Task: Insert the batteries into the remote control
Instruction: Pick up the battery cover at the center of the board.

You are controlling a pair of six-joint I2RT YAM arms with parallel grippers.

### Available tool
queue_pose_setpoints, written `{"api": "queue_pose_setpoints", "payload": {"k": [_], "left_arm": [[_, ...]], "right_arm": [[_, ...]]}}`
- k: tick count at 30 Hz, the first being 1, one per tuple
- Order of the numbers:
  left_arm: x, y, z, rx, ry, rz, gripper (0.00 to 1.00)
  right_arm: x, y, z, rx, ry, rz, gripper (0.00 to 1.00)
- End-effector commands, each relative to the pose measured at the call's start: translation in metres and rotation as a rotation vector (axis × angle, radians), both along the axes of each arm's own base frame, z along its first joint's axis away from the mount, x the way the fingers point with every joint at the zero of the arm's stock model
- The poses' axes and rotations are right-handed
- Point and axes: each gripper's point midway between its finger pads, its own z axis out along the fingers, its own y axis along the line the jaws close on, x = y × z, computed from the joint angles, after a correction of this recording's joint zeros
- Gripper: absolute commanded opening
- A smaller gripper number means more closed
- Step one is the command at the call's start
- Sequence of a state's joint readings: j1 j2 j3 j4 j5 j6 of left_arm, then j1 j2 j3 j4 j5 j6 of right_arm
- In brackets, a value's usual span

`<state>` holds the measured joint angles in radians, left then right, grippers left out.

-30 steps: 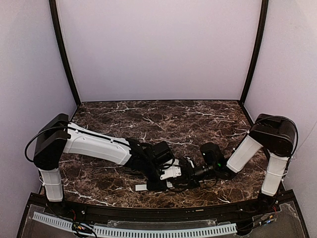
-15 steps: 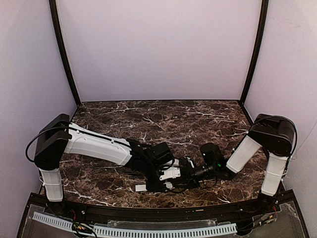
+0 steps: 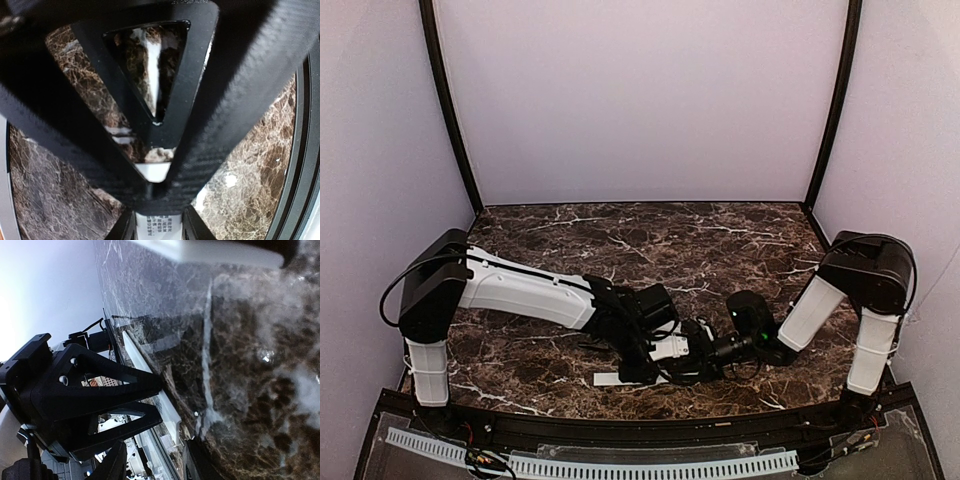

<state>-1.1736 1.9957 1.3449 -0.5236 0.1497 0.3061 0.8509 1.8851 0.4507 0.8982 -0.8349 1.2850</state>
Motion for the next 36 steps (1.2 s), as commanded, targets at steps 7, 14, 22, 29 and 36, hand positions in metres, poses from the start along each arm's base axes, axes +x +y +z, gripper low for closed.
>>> {"api": "queue_pose_setpoints", "payload": {"k": [7, 14, 22, 29, 36], "left_arm": [[0.003, 0.002, 0.008, -0.008, -0.043, 0.009, 0.28], [0.004, -0.008, 0.027, -0.101, -0.069, 0.001, 0.27], [-0.002, -0.007, 0.027, -0.132, -0.054, -0.013, 0.26], [0.002, 0.003, 0.030, -0.129, -0.083, -0.004, 0.46], [0.022, 0.045, 0.052, -0.129, -0.095, 0.119, 0.58]], "right_arm": [[-0.007, -0.003, -0.009, 0.003, 0.047, -0.014, 0.38], [-0.006, -0.001, -0.008, 0.009, 0.038, -0.009, 0.37], [-0.004, 0.005, -0.004, 0.045, -0.005, 0.024, 0.37], [-0.003, -0.001, -0.004, 0.021, -0.012, 0.006, 0.35], [-0.002, -0.005, 0.002, 0.019, -0.038, 0.000, 0.35]]}}
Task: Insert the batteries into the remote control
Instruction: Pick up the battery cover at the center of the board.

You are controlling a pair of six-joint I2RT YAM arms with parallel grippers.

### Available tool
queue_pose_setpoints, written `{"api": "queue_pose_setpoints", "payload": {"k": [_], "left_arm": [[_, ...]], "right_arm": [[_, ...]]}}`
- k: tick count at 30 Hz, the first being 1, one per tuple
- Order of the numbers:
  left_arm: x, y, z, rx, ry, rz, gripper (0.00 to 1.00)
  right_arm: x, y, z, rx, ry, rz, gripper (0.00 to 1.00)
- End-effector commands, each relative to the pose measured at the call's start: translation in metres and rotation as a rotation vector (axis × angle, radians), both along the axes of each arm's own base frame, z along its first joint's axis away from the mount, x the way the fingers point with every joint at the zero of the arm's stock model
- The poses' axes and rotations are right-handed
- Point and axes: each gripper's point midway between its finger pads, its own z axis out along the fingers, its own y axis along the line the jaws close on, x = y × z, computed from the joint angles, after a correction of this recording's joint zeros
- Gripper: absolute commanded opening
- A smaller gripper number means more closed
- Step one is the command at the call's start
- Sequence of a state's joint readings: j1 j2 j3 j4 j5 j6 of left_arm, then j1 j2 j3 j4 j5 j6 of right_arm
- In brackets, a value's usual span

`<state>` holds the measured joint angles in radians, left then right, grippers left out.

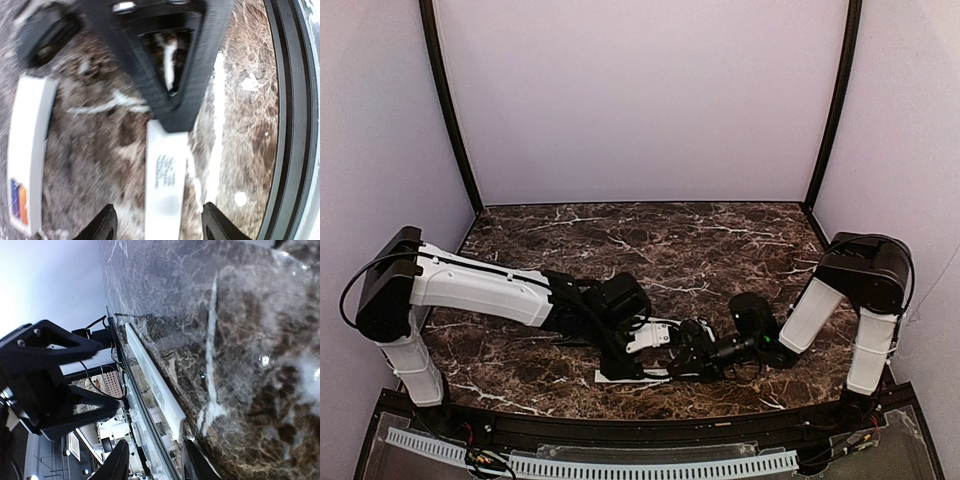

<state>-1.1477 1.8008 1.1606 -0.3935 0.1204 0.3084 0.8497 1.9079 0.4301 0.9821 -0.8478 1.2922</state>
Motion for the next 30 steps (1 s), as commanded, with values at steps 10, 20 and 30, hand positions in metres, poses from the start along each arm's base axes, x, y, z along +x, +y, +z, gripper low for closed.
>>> {"api": "queue_pose_setpoints", "payload": {"k": [10, 20, 30], "left_arm": [[-0.017, 0.073, 0.012, -0.042, 0.221, 0.386, 0.35], [-0.002, 0.106, -0.010, 0.016, 0.246, 0.677, 0.25], [0.000, 0.109, -0.020, 0.063, 0.253, 0.721, 0.19]], "right_arm": [[0.000, -0.002, 0.002, -0.012, -0.026, 0.005, 0.34], [0.002, 0.000, 0.001, -0.021, -0.025, 0.013, 0.33], [0.003, 0.000, 0.002, -0.033, -0.031, 0.014, 0.33]]}}
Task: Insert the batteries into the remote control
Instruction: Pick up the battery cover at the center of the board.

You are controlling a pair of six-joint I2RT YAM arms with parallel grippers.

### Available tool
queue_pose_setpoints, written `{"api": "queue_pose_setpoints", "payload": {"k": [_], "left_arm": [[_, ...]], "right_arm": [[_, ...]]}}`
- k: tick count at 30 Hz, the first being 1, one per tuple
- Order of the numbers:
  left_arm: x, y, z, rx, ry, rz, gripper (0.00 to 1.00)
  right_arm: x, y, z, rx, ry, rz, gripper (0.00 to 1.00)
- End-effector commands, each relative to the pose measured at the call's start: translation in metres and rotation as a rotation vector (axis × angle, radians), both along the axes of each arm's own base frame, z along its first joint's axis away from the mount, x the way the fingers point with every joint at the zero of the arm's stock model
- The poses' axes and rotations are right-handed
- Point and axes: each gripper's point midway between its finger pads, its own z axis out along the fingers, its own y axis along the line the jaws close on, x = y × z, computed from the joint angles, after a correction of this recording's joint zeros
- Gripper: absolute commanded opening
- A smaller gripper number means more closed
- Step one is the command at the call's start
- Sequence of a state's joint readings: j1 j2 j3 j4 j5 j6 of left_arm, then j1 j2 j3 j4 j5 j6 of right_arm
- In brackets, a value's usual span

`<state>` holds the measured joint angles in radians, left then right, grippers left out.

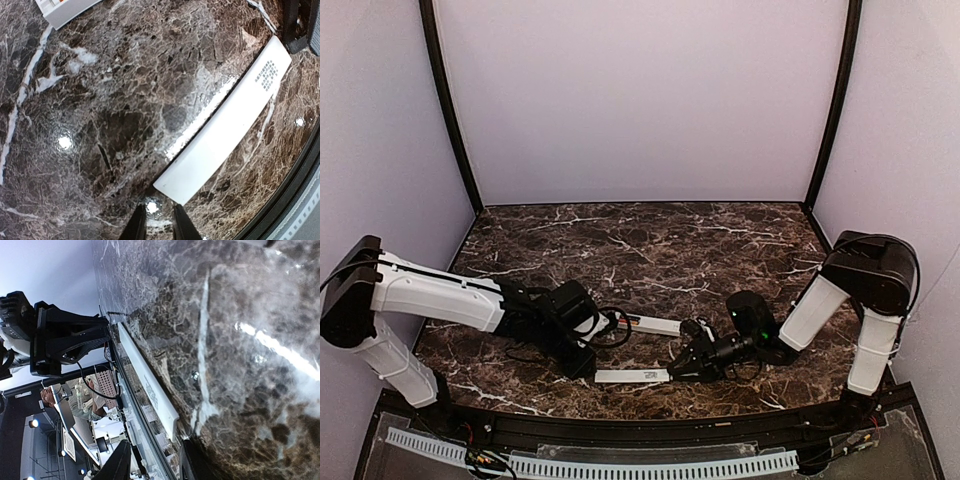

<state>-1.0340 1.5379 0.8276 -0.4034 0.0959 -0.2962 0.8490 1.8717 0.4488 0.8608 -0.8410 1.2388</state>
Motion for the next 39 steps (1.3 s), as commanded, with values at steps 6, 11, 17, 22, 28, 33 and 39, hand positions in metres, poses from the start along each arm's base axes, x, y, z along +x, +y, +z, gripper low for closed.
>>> {"api": "queue_pose_setpoints", "payload": {"k": [6, 11, 17, 22, 28, 33, 39], "left_arm": [[0.001, 0.003, -0.007, 0.034, 0.023, 0.049, 0.14], [-0.002, -0.001, -0.009, 0.025, 0.032, 0.039, 0.14], [-0.004, -0.007, -0.010, 0.002, 0.049, 0.038, 0.15], [-0.006, -0.007, -0.012, 0.004, 0.059, 0.034, 0.14], [-0.007, -0.004, -0.018, 0.061, 0.041, 0.018, 0.14], [-0.010, -0.001, -0.024, 0.112, 0.036, -0.001, 0.13], [-0.010, -0.001, -0.026, 0.123, 0.040, -0.009, 0.14]], "right_arm": [[0.002, 0.001, 0.002, 0.000, -0.017, 0.003, 0.32], [0.002, 0.000, 0.000, -0.004, -0.010, 0.001, 0.32], [0.001, 0.000, 0.000, -0.004, -0.008, 0.001, 0.32], [0.001, 0.000, 0.000, -0.003, -0.010, 0.000, 0.32], [0.001, -0.001, -0.001, -0.004, -0.007, 0.002, 0.31], [0.001, 0.000, -0.001, -0.003, -0.008, 0.002, 0.31], [0.001, 0.000, -0.001, 0.001, -0.009, 0.002, 0.30]]}}
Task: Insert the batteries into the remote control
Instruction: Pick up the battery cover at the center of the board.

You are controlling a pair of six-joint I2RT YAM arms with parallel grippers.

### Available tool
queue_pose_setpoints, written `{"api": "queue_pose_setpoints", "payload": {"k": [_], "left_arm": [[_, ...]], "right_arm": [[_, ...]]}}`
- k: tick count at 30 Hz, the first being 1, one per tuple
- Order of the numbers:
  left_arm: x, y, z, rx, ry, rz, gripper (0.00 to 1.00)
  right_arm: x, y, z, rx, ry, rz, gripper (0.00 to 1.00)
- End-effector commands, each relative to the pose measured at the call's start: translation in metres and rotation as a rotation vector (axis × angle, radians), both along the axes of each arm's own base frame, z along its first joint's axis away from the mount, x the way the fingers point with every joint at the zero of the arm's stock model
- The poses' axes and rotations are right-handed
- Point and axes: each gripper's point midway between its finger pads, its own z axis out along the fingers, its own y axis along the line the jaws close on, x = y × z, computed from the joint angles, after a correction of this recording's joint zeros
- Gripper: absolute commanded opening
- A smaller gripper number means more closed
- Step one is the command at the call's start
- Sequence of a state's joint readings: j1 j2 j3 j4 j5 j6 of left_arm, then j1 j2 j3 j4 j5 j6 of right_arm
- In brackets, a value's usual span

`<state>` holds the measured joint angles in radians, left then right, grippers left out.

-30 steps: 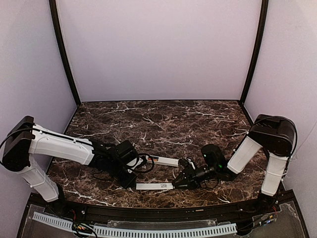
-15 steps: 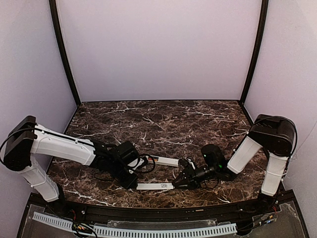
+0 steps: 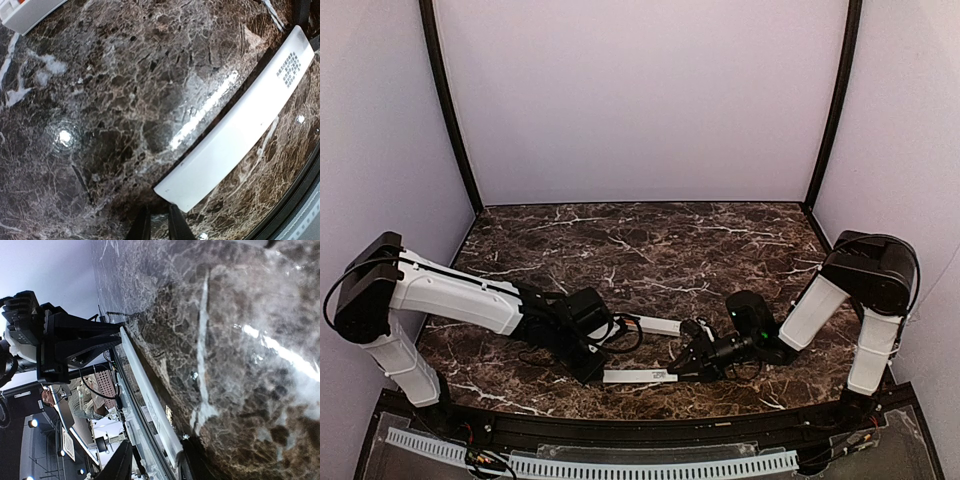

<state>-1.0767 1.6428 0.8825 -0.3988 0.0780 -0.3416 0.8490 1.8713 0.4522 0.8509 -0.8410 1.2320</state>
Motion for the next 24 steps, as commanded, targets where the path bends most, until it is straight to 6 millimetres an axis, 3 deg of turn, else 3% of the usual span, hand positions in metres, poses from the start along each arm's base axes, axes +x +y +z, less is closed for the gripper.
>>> {"api": "queue_pose_setpoints", "payload": {"k": [1, 10, 14, 17, 19, 24], "left_arm": [[-0.006, 0.013, -0.011, 0.080, 0.022, -0.016, 0.13], [-0.009, 0.010, -0.013, 0.076, 0.026, -0.031, 0.14], [-0.009, 0.007, -0.012, 0.062, 0.026, -0.035, 0.14], [-0.007, 0.004, -0.005, 0.038, 0.007, -0.045, 0.19], [0.000, 0.000, 0.013, -0.007, -0.056, -0.074, 0.25], [0.013, -0.011, 0.070, -0.152, -0.249, -0.183, 0.57]], "right_arm": [[0.001, 0.000, 0.000, 0.005, -0.006, 0.001, 0.29], [0.000, 0.007, 0.007, 0.047, -0.017, 0.025, 0.15], [-0.001, 0.007, 0.009, 0.063, -0.007, 0.024, 0.01], [-0.003, 0.004, 0.012, 0.074, -0.005, 0.011, 0.00], [-0.002, 0.001, 0.018, 0.086, -0.019, -0.008, 0.00], [0.003, -0.007, 0.044, 0.110, -0.117, -0.051, 0.00]]}}
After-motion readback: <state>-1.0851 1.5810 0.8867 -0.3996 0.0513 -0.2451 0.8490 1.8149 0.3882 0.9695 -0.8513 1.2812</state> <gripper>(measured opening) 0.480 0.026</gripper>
